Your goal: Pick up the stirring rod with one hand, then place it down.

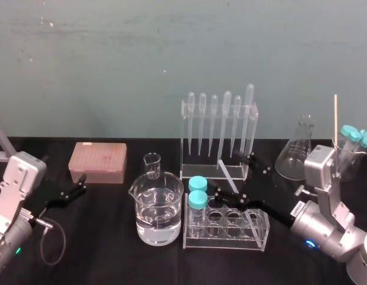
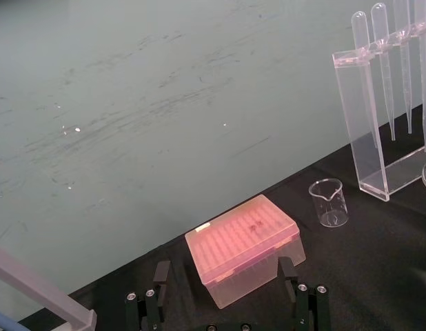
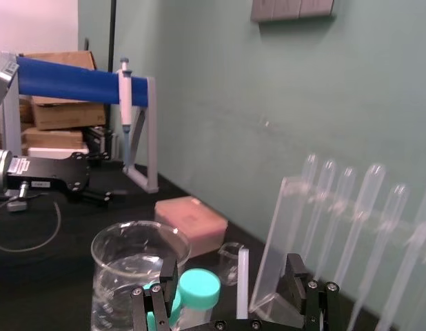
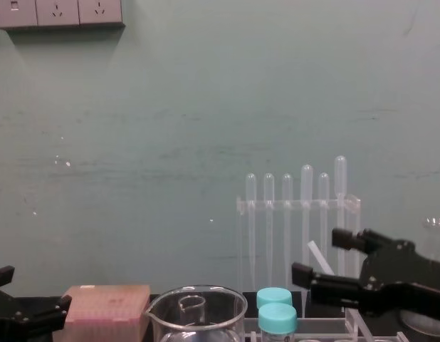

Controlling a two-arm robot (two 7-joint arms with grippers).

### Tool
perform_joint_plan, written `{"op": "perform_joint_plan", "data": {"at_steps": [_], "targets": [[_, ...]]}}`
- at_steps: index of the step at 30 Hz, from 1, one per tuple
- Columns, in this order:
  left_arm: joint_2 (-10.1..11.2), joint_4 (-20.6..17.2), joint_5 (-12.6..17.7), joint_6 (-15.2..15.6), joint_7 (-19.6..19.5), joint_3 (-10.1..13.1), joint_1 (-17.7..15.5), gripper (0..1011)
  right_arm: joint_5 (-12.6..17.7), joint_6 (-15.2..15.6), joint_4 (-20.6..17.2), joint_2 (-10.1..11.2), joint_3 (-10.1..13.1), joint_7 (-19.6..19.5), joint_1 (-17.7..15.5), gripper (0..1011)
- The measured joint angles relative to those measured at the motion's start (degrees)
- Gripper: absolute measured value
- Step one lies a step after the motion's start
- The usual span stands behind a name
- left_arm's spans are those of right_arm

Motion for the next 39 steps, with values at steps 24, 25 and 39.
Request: {"op": "perform_joint_plan", "data": {"at_steps": [24, 25, 39], "targets": [[0.0, 0.0, 0.0, 0.0, 0.0, 0.0, 0.0, 1000, 4.6, 7.5, 6.3, -3.2, 0.9, 5.2, 2.4, 1003], [0.0, 0.0, 0.0, 0.0, 0.0, 0.0, 0.0, 1000, 4.6, 7.5, 6.3, -3.2, 0.9, 5.2, 2.4, 1003], [0.0, 0.0, 0.0, 0.0, 0.0, 0.0, 0.0, 1000, 4.5, 7.3, 6.1, -3.1, 0.9, 5.1, 2.3, 889]]}}
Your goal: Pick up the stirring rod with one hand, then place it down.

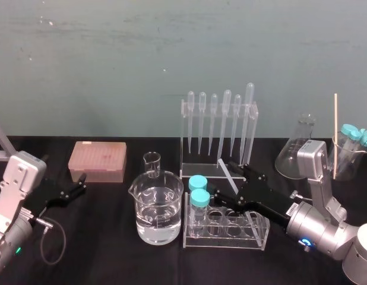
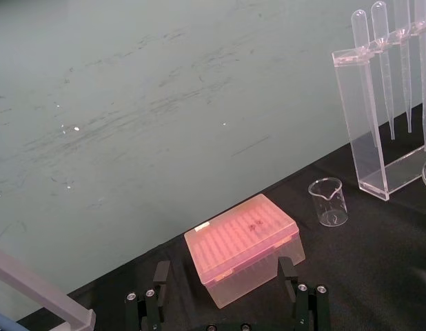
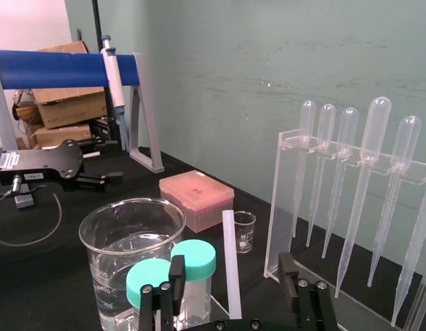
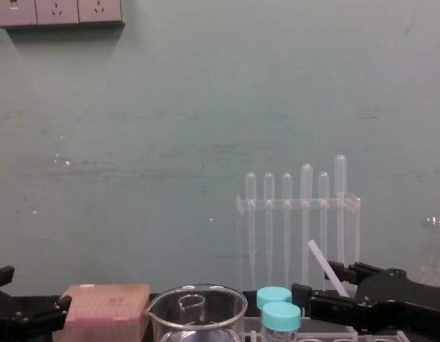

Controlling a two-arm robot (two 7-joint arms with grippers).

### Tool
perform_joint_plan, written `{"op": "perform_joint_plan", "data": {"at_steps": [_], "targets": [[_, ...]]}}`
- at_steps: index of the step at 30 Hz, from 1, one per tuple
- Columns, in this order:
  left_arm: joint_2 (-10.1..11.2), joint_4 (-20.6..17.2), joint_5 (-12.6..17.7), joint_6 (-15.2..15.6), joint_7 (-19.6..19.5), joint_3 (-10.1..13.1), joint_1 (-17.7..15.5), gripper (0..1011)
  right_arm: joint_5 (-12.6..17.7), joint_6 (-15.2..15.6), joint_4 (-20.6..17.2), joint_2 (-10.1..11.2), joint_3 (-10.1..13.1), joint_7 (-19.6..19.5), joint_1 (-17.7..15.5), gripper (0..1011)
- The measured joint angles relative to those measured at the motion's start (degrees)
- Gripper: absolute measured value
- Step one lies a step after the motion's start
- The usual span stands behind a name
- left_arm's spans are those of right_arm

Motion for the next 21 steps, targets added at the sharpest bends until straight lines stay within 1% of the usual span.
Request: {"op": "perform_joint_plan", "data": {"at_steps": [2, 3, 7, 8, 9, 11, 13, 14, 17, 18, 21], "targets": [[0.0, 0.0, 0.0, 0.0, 0.0, 0.0, 0.0, 1000, 0.0, 0.0, 0.0, 0.0, 0.0, 0.0, 0.0, 839], [0.0, 0.0, 0.0, 0.0, 0.0, 0.0, 0.0, 1000, 0.0, 0.0, 0.0, 0.0, 0.0, 0.0, 0.0, 788], [0.0, 0.0, 0.0, 0.0, 0.0, 0.0, 0.0, 1000, 0.0, 0.0, 0.0, 0.0, 0.0, 0.0, 0.0, 713], [0.0, 0.0, 0.0, 0.0, 0.0, 0.0, 0.0, 1000, 0.0, 0.0, 0.0, 0.0, 0.0, 0.0, 0.0, 652], [0.0, 0.0, 0.0, 0.0, 0.0, 0.0, 0.0, 1000, 0.0, 0.0, 0.0, 0.0, 0.0, 0.0, 0.0, 633], [0.0, 0.0, 0.0, 0.0, 0.0, 0.0, 0.0, 1000, 0.0, 0.0, -0.1, 0.0, 0.0, 0.0, 0.0, 553], [0.0, 0.0, 0.0, 0.0, 0.0, 0.0, 0.0, 1000, 0.0, 0.0, -0.1, 0.0, 0.0, 0.0, 0.0, 511], [0.0, 0.0, 0.0, 0.0, 0.0, 0.0, 0.0, 1000, 0.0, 0.0, -0.1, 0.0, 0.0, 0.0, 0.0, 449], [0.0, 0.0, 0.0, 0.0, 0.0, 0.0, 0.0, 1000, 0.0, -0.1, -0.1, 0.0, 0.0, 0.0, 0.0, 392], [0.0, 0.0, 0.0, 0.0, 0.0, 0.0, 0.0, 1000, 0.0, -0.1, -0.1, 0.0, 0.0, 0.0, 0.0, 333], [0.0, 0.0, 0.0, 0.0, 0.0, 0.0, 0.0, 1000, 0.0, -0.1, -0.1, 0.0, 0.0, 0.0, 0.0, 248]]}}
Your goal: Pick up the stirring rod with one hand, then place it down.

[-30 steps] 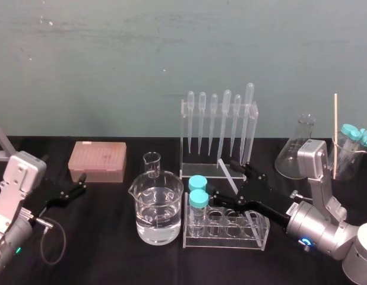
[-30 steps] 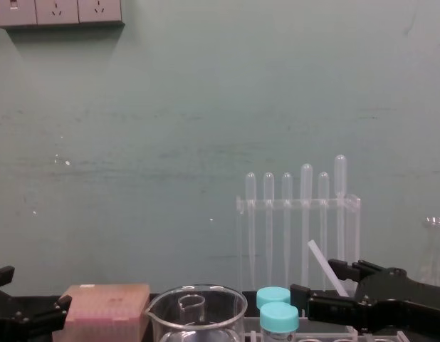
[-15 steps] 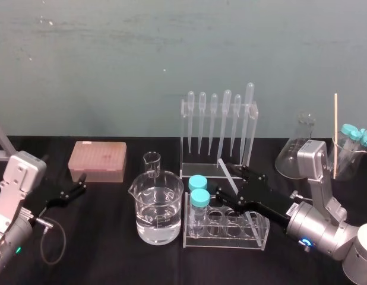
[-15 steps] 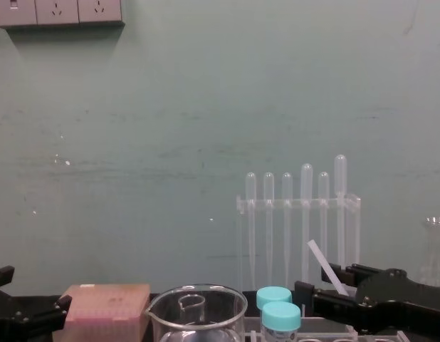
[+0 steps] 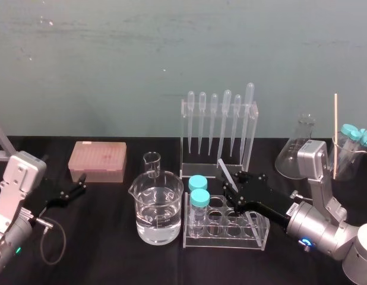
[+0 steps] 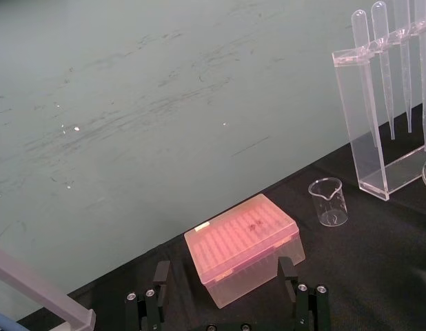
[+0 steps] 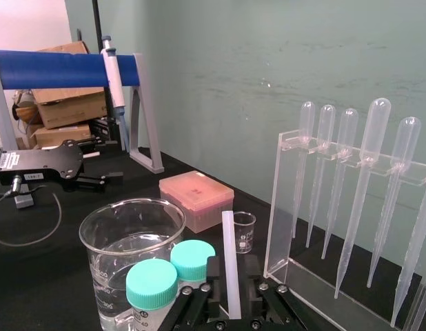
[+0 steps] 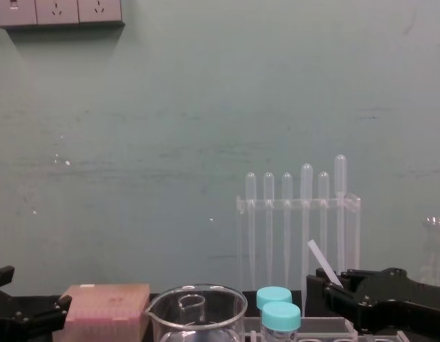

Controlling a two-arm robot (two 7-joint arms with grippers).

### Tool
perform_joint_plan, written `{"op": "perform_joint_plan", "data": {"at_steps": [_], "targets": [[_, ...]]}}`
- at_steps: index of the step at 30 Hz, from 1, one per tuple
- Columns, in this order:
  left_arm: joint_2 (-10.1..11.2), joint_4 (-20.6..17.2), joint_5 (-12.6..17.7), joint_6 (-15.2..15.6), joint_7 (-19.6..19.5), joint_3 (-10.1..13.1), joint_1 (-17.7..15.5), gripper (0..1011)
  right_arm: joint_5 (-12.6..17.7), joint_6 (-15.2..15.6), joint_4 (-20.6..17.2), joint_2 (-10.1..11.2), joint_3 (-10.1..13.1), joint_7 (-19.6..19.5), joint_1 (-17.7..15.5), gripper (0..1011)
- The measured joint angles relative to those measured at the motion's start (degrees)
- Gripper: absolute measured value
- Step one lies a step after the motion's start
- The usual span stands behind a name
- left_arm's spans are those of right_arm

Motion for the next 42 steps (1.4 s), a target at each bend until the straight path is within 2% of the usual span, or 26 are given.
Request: {"op": "perform_joint_plan", "data": {"at_steps": [6, 14, 18, 27, 31, 33, 35, 37, 42], "targets": [[0.0, 0.0, 0.0, 0.0, 0.0, 0.0, 0.0, 1000, 0.0, 0.0, 0.0, 0.0, 0.0, 0.0, 0.0, 74], [0.0, 0.0, 0.0, 0.0, 0.0, 0.0, 0.0, 1000, -0.3, -0.2, 0.0, -0.2, 0.3, 0.0, 0.0, 66], [0.0, 0.0, 0.0, 0.0, 0.0, 0.0, 0.0, 1000, -0.9, -1.5, 0.0, -0.6, 1.2, -0.1, -0.1, 66], [0.0, 0.0, 0.0, 0.0, 0.0, 0.0, 0.0, 1000, -0.6, -8.5, -1.4, -2.4, 4.8, 1.2, 0.8, 66], [0.0, 0.0, 0.0, 0.0, 0.0, 0.0, 0.0, 1000, 0.4, -12.4, -1.8, -3.5, 6.6, 2.2, 1.3, 66], [0.0, 0.0, 0.0, 0.0, 0.0, 0.0, 0.0, 1000, 0.8, -15.5, -1.7, -4.5, 7.7, 2.8, 1.4, 66], [0.0, 0.0, 0.0, 0.0, 0.0, 0.0, 0.0, 1000, 1.1, -17.4, -1.3, -5.0, 8.2, 3.2, 1.4, 66], [0.0, 0.0, 0.0, 0.0, 0.0, 0.0, 0.0, 1000, 2.0, -20.8, 0.1, -5.8, 9.1, 4.8, 1.2, 66], [0.0, 0.0, 0.0, 0.0, 0.0, 0.0, 0.0, 1000, 3.1, -23.4, 2.9, -6.5, 9.7, 7.5, 0.5, 66]]}}
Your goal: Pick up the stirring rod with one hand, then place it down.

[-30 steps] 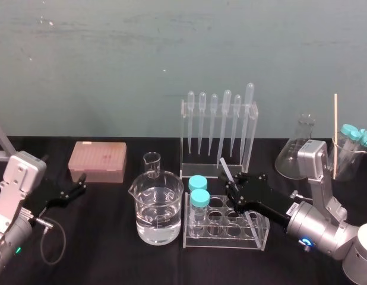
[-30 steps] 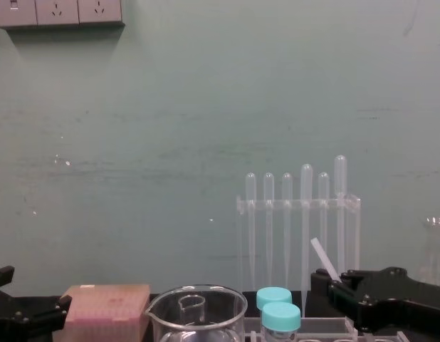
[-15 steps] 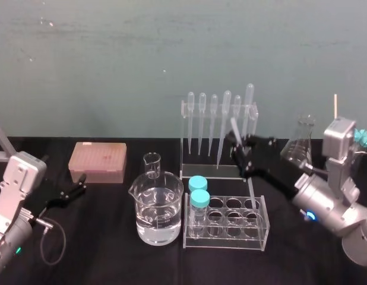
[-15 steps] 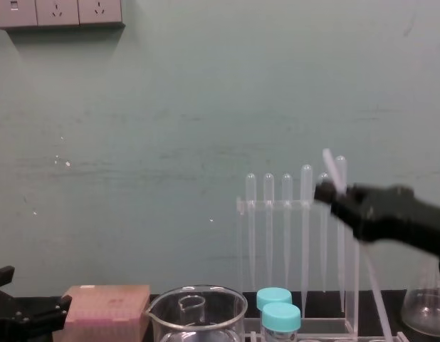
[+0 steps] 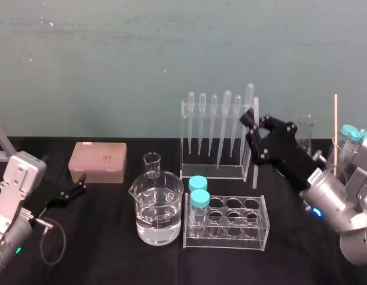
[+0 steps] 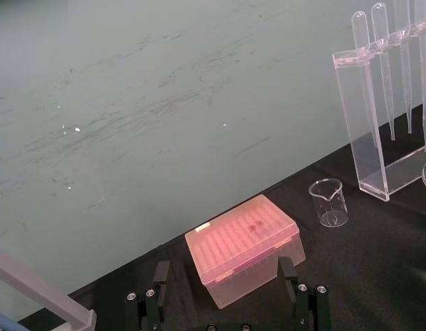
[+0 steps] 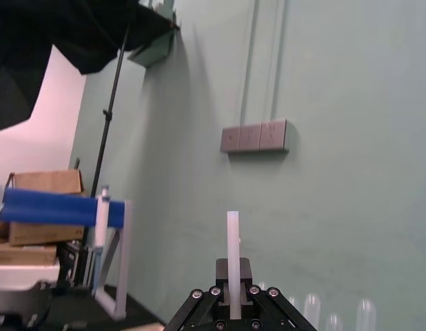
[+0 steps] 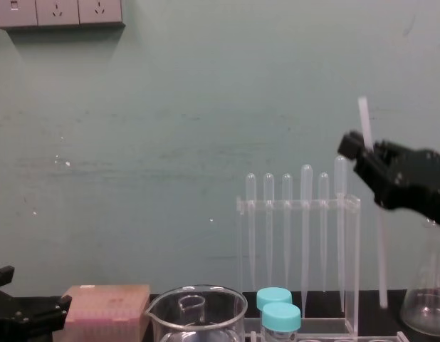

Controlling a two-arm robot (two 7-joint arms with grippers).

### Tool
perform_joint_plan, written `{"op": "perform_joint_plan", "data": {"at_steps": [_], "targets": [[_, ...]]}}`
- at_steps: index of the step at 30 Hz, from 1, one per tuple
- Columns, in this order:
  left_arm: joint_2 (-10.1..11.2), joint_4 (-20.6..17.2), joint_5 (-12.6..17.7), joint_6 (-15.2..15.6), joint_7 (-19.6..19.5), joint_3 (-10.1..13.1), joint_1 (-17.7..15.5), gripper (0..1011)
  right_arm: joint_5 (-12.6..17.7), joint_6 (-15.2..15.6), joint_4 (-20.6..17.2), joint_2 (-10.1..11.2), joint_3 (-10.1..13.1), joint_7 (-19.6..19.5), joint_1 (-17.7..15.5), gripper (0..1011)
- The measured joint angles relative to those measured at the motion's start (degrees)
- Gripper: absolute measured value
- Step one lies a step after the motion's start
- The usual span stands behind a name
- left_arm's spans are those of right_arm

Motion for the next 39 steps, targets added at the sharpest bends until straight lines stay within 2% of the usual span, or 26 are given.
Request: {"op": "perform_joint_plan", "data": {"at_steps": [8, 39], "targets": [[0.0, 0.0, 0.0, 0.0, 0.0, 0.0, 0.0, 1000, -0.3, 0.7, 2.4, -0.1, 0.9, 0.6, -1.0, 66], [0.0, 0.0, 0.0, 0.0, 0.0, 0.0, 0.0, 1000, -0.5, 0.5, 2.3, -0.1, 0.6, 0.5, -1.0, 66]]}}
